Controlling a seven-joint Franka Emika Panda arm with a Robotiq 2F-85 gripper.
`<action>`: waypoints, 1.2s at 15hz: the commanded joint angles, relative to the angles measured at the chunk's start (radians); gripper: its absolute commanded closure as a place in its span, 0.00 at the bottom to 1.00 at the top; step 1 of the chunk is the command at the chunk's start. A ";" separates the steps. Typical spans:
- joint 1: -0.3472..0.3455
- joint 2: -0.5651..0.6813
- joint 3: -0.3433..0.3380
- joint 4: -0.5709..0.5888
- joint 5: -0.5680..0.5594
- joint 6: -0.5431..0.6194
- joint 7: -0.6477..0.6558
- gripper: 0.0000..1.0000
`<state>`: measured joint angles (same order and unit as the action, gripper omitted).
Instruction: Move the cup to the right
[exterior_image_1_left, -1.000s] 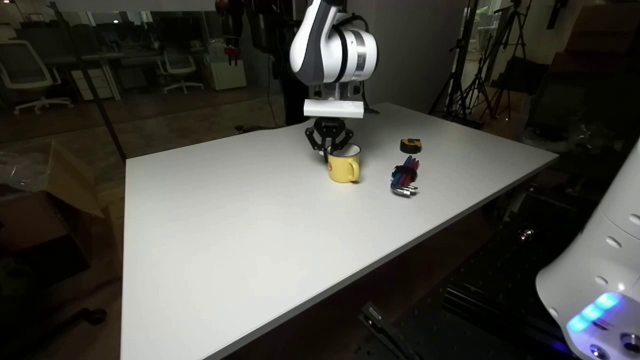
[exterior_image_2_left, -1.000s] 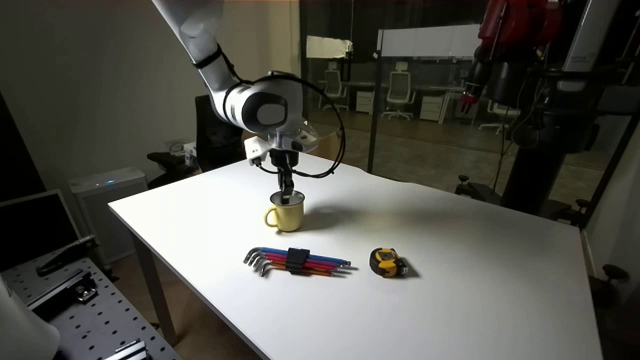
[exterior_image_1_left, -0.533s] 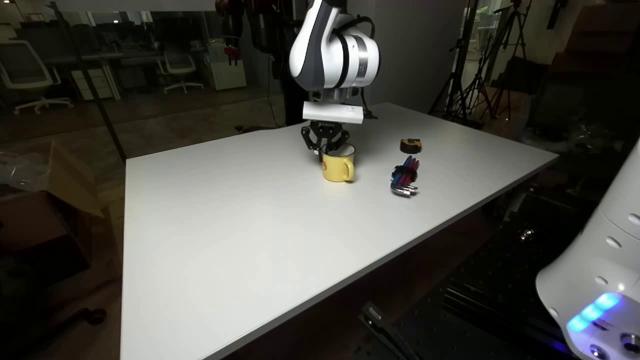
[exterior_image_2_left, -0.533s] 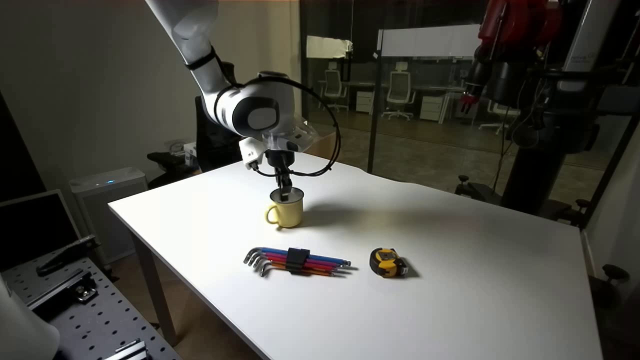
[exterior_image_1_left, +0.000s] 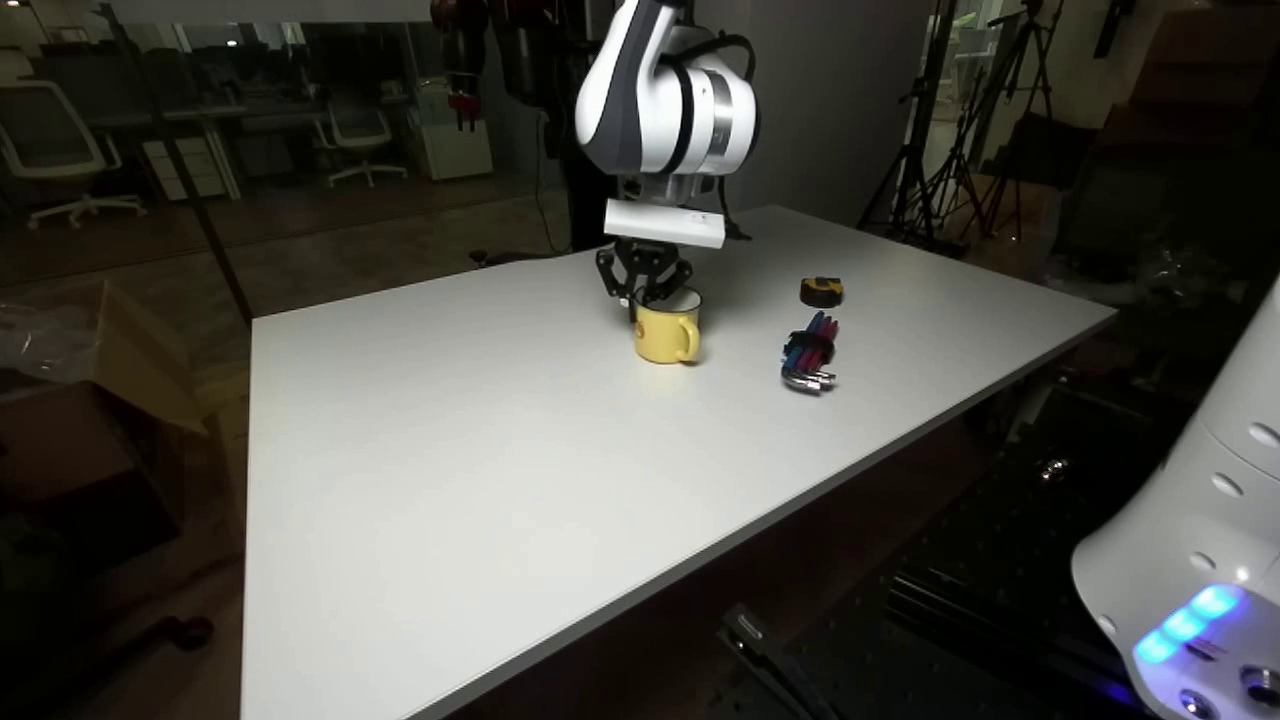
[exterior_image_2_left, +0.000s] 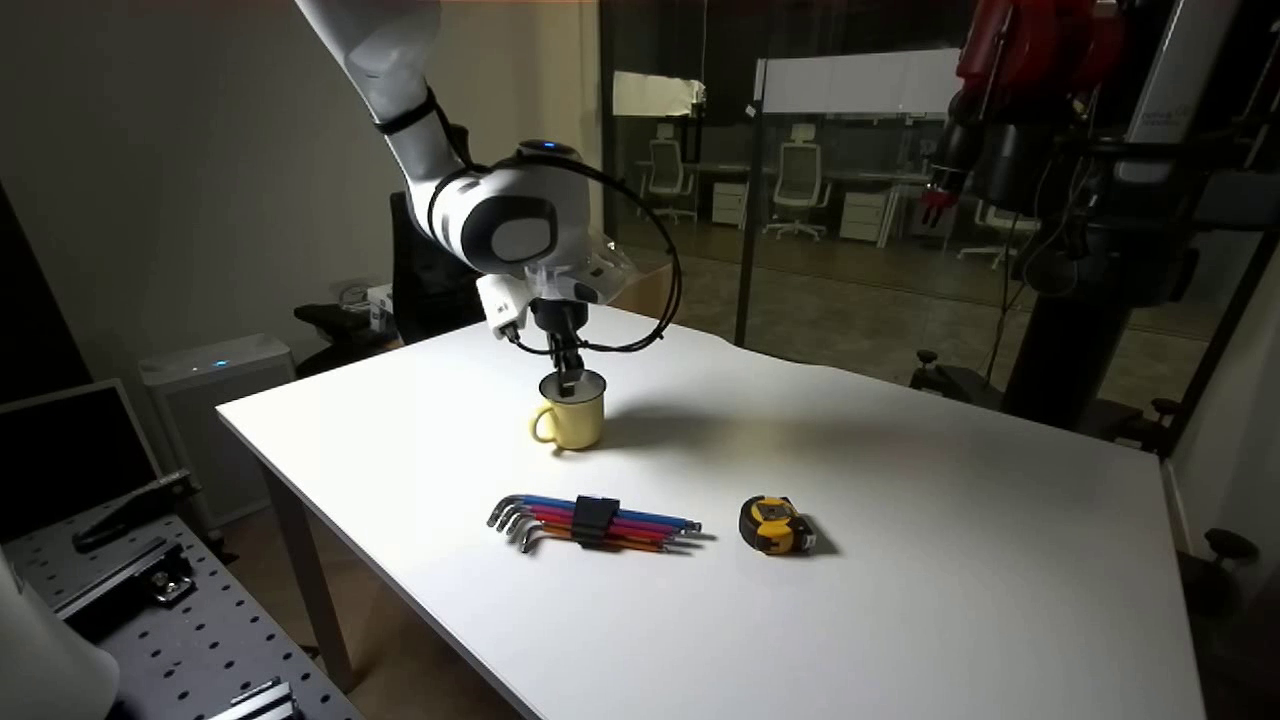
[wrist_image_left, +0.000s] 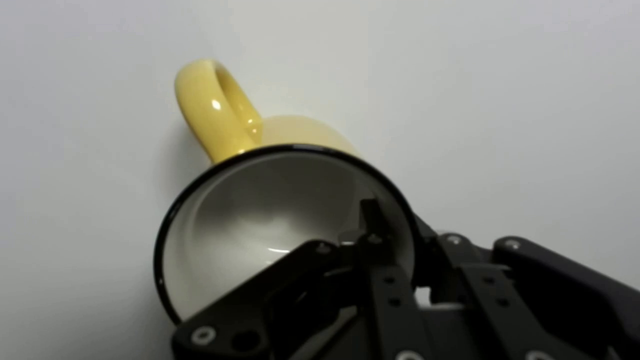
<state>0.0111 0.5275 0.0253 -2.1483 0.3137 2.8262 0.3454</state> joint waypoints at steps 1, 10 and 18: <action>-0.040 0.015 0.044 0.010 0.044 0.002 -0.049 0.97; -0.054 0.036 0.051 0.030 0.053 -0.058 -0.065 0.37; -0.022 0.006 0.019 0.018 0.031 -0.057 -0.040 0.00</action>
<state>-0.0266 0.5647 0.0625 -2.1303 0.3523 2.7882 0.2935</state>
